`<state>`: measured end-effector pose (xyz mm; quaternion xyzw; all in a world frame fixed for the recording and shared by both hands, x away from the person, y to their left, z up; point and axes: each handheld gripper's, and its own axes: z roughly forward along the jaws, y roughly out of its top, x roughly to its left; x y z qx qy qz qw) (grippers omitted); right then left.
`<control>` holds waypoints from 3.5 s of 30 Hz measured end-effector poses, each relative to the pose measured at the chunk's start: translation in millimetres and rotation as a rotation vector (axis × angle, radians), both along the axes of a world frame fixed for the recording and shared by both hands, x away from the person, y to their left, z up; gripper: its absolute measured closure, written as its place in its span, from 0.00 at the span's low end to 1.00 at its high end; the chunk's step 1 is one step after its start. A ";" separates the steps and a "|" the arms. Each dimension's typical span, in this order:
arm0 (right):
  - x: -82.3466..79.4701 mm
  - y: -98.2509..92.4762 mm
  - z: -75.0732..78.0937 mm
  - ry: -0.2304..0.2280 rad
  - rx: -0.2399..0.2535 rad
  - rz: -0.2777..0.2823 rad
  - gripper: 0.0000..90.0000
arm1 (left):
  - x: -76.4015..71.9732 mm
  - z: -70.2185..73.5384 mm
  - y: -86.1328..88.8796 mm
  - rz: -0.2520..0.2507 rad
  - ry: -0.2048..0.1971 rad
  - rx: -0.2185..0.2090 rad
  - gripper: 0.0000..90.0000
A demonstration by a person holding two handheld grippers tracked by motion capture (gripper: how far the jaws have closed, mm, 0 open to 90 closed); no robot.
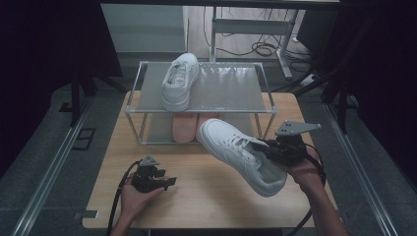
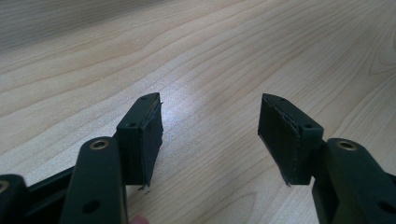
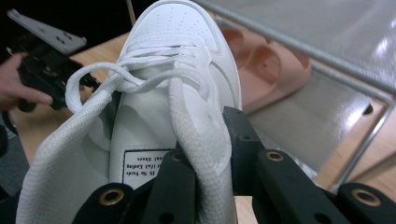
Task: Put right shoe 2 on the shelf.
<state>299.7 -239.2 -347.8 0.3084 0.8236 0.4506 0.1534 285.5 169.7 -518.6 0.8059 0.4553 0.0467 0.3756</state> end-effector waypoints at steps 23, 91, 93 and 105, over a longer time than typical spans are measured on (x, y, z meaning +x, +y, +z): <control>25.8 18.8 46.8 -0.038 0.073 0.017 0.91 | 0.3 0.4 2.2 -0.001 -0.002 -0.004 0.45; 209.6 87.6 76.9 0.102 0.007 -0.504 0.91 | 2.3 -0.4 8.3 -0.012 0.008 -0.025 0.45; 214.4 90.7 75.6 0.116 0.009 -0.521 0.91 | 2.5 -0.4 8.5 -0.013 0.008 -0.026 0.45; 244.1 105.7 65.7 0.157 0.014 -0.600 0.90 | 3.2 -1.3 11.3 -0.011 0.011 -0.037 0.45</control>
